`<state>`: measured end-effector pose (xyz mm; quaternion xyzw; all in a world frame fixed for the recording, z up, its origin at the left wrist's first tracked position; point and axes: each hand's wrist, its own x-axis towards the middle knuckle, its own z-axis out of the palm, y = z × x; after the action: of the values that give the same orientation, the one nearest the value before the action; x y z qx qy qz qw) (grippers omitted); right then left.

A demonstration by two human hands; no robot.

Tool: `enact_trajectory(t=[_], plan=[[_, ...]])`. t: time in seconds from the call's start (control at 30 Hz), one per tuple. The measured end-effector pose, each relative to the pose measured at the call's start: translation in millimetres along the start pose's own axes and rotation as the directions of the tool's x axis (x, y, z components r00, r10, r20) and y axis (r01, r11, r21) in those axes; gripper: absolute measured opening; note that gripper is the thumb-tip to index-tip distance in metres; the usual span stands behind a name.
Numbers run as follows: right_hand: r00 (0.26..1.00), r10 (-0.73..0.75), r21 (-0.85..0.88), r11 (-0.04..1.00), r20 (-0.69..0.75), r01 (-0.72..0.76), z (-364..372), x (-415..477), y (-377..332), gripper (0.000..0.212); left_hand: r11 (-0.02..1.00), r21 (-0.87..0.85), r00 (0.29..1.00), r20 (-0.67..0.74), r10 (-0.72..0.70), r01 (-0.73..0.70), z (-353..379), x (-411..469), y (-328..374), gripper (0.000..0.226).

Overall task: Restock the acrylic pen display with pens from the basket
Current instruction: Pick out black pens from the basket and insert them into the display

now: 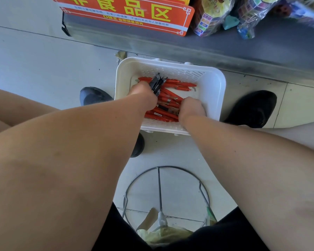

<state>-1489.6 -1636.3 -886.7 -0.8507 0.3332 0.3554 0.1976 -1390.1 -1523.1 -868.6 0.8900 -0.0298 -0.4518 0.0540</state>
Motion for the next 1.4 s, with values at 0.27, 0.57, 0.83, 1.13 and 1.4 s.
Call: enact_trajectory(t=[0.27, 0.57, 0.83, 1.13, 1.4], plan=[[0.995, -0.021, -0.132, 0.991, 0.093, 0.034, -7.1, -3.3, -5.8, 0.016, 0.999, -0.034, 1.000, -0.003, -0.014, 0.014, -0.3, 1.0, 0.1, 0.011], [0.978, -0.003, -0.057, 0.998, 0.207, 0.016, 4.7, -2.6, -1.8, 0.047, 0.977, -0.194, 0.995, 0.065, -0.079, 0.090, 2.2, -1.8, -4.1, 0.020], [0.991, -0.130, 0.192, 0.973, -0.020, 0.131, 1.9, -1.9, 2.9, 0.032, 0.977, -0.205, 0.994, 0.096, -0.046, 0.065, -6.0, -10.9, -0.7, 0.038], [0.981, -0.011, 0.721, 0.680, 0.194, -0.135, -13.0, -9.0, -2.3, 0.015, 0.967, -0.248, 0.987, 0.158, -0.027, 0.066, -8.2, -22.0, -5.2, 0.052], [0.955, -0.066, 0.810, 0.548, 0.289, -0.208, -18.5, -21.4, -10.9, 0.011, 0.964, -0.222, 0.978, 0.108, 0.176, -0.149, -7.3, -32.4, -13.3, 0.033]])
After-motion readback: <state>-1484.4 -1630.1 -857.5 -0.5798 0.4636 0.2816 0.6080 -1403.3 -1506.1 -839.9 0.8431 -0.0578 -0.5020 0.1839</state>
